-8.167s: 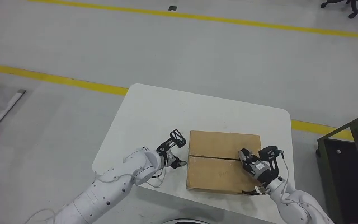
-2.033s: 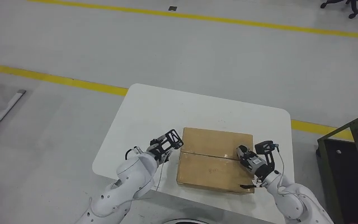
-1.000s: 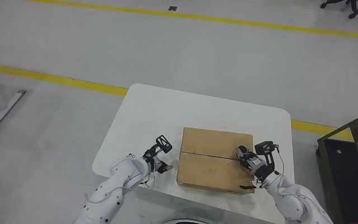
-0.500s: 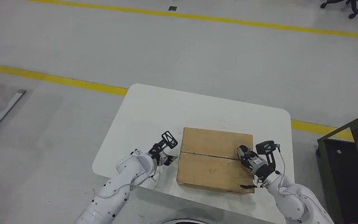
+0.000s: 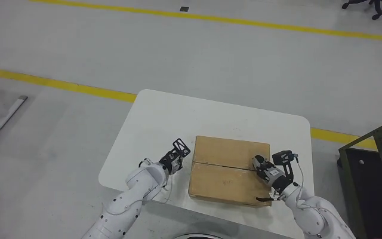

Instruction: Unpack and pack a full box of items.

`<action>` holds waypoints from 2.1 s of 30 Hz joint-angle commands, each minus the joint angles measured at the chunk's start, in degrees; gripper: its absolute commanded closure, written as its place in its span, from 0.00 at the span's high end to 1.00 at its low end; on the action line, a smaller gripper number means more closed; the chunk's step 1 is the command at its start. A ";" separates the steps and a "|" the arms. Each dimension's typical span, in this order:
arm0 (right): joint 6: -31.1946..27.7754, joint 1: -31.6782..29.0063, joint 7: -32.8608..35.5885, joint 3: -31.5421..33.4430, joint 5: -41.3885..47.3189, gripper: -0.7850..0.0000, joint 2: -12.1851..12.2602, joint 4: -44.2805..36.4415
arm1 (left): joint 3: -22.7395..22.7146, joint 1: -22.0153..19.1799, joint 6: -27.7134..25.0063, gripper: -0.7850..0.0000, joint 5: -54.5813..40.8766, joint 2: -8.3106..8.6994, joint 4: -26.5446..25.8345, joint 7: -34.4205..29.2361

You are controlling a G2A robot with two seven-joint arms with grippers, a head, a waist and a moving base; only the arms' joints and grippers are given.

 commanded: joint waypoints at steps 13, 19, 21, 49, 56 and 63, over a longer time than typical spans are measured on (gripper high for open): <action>-0.04 0.00 0.07 0.23 -0.21 0.00 -0.05 -0.28 | -1.07 3.56 7.92 0.02 13.03 0.25 -5.81 -1.74; -0.13 -0.31 -1.07 0.37 0.97 0.00 -0.16 -1.09 | -0.93 4.15 8.49 0.00 15.29 -0.02 -6.90 -2.54; -0.74 -0.83 -1.43 0.83 2.52 0.00 -0.17 -1.78 | -1.07 4.27 8.20 0.00 15.27 -0.11 -6.97 -2.63; -3.35 -0.57 2.72 -1.77 1.43 0.00 -0.10 -1.45 | -3.81 3.90 13.76 0.46 14.92 -1.79 -4.74 -3.60; -3.36 -0.70 2.95 -2.12 0.98 0.00 -0.09 -1.47 | -4.77 4.58 17.27 0.41 14.52 -2.30 -7.59 -1.85; -3.22 -0.30 3.13 -2.57 0.95 0.00 -0.12 -1.14 | -4.28 4.77 13.72 0.50 14.39 -2.60 -11.46 -0.63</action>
